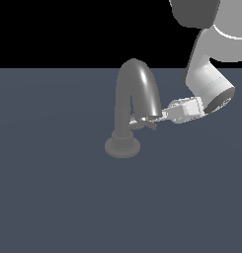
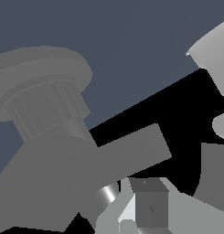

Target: Turn on the faucet by rotating a designated handle.

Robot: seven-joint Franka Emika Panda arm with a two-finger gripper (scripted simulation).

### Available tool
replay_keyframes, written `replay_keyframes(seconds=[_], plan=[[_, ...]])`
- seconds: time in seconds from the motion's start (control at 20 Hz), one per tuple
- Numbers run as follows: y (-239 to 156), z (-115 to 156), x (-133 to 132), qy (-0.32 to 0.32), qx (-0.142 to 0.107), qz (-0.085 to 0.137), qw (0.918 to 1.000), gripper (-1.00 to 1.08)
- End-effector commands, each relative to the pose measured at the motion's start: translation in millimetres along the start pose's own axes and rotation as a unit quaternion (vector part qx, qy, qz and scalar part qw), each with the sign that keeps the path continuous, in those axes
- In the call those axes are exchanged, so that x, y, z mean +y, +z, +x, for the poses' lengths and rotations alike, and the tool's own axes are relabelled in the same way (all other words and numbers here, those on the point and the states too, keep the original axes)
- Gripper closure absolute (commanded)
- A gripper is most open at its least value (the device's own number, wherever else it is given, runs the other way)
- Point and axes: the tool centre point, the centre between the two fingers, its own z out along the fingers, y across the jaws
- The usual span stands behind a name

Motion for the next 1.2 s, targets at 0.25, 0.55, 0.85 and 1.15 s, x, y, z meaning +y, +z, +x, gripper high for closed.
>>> replay_keyframes(seconds=[0.25,0.55,0.85,1.15], plan=[[0,14,-11,-0.003,0.001,0.001,1.0000,1.08],[0,28,-24,0.004,-0.002,0.002,1.0000,1.08],[1,40,-35,0.010,-0.004,0.003,0.9999,1.08],[1,51,-45,0.015,-0.006,0.003,0.9999,1.08]])
